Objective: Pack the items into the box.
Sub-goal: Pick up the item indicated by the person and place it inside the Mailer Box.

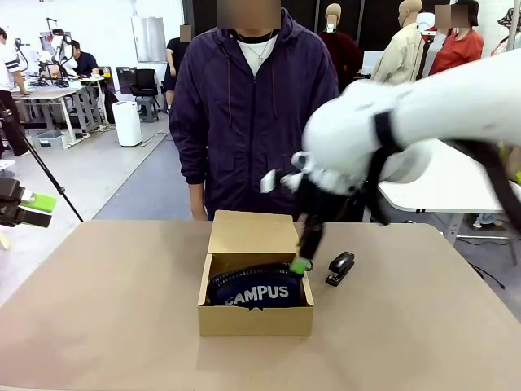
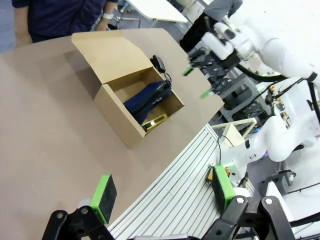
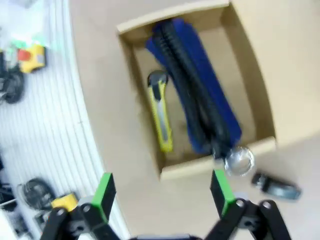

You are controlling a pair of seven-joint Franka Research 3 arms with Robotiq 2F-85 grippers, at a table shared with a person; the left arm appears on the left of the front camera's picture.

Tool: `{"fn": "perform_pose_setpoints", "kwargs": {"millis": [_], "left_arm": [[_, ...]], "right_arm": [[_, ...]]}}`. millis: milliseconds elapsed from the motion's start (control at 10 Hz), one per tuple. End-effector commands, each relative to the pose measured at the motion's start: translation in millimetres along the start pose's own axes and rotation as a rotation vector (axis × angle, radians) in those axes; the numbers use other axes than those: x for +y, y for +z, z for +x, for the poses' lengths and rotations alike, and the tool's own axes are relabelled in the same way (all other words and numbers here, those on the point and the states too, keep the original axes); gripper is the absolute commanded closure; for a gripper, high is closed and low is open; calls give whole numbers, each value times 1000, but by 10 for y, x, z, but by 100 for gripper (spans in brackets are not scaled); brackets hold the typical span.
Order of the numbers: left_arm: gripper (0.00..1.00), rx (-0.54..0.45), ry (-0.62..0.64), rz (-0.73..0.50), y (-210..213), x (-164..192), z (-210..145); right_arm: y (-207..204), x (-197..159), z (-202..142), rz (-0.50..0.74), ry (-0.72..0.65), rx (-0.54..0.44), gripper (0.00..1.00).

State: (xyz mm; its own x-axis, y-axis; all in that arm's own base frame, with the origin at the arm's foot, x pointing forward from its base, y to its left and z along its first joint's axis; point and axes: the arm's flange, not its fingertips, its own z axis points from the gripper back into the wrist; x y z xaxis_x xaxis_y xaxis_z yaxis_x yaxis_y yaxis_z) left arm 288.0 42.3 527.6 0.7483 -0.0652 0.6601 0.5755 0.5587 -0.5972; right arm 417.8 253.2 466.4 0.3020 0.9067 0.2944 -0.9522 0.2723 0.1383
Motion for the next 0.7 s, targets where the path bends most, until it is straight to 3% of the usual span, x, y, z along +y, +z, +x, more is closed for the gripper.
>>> {"fn": "perform_pose_setpoints", "kwargs": {"millis": [0,100,300,400,600], "left_arm": [[0,0,-15,-7,16,9,-2],[0,0,-15,-7,16,9,-2],[0,0,-15,-7,16,9,-2],[0,0,-15,-7,16,9,-2],[0,0,-15,-7,16,9,-2]], "right_arm": [[667,82,-828,71,-185,-69,0],[888,155,-1144,107,-314,-139,0],[1216,350,-1608,144,-901,-371,0],[1347,519,-1875,222,-1071,-509,0],[1445,752,-2662,344,-1211,-883,0]]}}
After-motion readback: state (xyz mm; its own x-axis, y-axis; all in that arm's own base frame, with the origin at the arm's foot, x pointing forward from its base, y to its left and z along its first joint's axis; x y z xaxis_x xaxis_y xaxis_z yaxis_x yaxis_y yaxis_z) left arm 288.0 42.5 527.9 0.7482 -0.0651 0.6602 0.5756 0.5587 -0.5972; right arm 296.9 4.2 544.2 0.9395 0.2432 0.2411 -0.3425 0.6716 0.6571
